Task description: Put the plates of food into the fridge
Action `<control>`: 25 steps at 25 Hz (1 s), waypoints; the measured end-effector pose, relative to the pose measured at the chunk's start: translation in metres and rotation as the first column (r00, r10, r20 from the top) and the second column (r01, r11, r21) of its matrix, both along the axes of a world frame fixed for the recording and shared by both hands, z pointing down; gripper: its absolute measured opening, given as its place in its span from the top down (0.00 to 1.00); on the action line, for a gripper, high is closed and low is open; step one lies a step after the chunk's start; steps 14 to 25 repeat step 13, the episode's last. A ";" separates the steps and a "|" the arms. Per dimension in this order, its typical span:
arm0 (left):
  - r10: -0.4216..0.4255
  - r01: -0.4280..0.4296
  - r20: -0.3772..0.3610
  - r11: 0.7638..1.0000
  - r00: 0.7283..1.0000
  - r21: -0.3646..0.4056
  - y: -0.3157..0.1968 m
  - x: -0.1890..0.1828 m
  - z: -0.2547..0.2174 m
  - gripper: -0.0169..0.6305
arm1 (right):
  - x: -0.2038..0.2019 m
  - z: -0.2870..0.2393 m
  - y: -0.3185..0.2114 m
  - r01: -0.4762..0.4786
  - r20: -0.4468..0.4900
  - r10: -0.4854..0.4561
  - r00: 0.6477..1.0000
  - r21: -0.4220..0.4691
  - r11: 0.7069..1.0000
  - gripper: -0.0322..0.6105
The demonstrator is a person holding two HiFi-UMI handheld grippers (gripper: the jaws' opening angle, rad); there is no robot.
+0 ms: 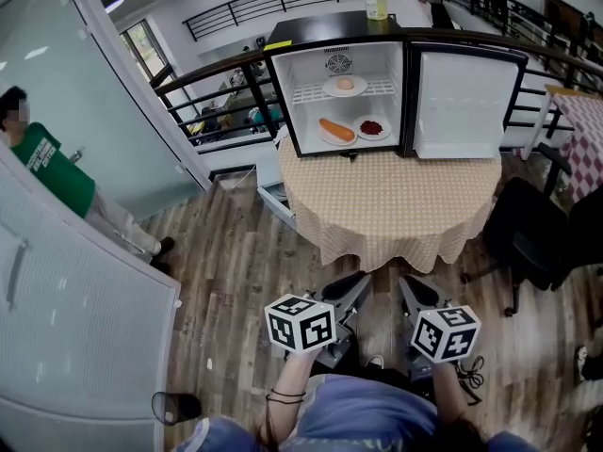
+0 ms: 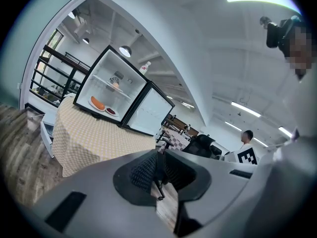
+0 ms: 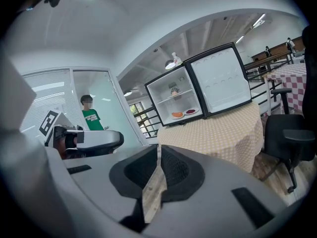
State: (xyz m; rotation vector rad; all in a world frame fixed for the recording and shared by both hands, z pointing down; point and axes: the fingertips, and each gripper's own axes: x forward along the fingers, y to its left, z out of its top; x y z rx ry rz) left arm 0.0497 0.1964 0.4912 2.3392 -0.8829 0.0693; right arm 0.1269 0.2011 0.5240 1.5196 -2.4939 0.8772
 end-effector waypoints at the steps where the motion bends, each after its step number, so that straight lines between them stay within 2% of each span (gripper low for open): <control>1: 0.000 0.000 0.002 1.000 1.000 0.000 0.001 0.000 0.001 0.89 | 0.000 0.000 0.001 -0.001 0.002 0.001 1.000 0.000 1.000 0.89; 25: 0.001 -0.001 0.004 1.000 1.000 0.000 0.005 -0.007 0.001 0.89 | -0.006 -0.002 0.006 -0.007 0.009 0.007 1.000 -0.002 1.000 0.89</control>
